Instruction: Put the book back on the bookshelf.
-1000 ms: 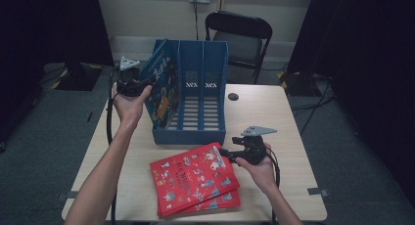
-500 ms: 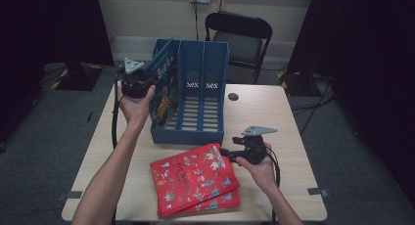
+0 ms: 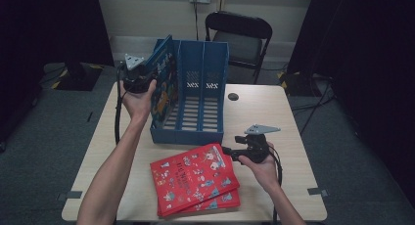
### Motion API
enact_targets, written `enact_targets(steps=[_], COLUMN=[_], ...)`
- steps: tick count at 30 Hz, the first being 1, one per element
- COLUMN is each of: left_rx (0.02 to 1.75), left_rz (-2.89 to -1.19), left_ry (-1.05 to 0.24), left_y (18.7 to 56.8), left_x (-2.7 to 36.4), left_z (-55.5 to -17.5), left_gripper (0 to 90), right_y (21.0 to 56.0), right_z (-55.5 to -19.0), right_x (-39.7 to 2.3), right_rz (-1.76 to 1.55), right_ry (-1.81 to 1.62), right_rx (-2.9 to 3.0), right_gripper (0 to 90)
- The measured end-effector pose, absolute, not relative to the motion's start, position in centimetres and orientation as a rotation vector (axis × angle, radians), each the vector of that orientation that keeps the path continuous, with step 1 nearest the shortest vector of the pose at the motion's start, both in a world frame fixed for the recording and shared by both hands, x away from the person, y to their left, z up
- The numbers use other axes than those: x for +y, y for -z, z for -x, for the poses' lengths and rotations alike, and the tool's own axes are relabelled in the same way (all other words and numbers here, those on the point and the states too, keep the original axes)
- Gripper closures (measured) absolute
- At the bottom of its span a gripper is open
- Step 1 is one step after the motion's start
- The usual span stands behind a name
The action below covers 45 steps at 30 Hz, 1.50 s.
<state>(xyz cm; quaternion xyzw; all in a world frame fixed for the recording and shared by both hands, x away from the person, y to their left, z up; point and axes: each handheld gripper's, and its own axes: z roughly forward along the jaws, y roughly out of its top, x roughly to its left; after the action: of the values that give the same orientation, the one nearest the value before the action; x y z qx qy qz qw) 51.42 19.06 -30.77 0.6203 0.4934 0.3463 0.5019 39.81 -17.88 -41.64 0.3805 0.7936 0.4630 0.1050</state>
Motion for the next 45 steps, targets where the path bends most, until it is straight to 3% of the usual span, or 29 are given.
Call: enact_targets(steps=[28,45], left_rx=[1.262,1.261], left_rz=[-1.409,-1.450], left_ry=[-0.925,-0.863], left_y=[31.4,31.7], left_x=[19.2,20.2], left_z=[-50.8,-50.3], left_gripper=[83.6,80.3], right_y=[41.7,41.7], right_z=[-39.8,-39.6], right_x=[-17.8,-17.6], right_rz=[-1.118,-1.117], right_ry=[-1.361,-1.355], right_rx=[2.341,2.344], right_gripper=[26.3,26.3])
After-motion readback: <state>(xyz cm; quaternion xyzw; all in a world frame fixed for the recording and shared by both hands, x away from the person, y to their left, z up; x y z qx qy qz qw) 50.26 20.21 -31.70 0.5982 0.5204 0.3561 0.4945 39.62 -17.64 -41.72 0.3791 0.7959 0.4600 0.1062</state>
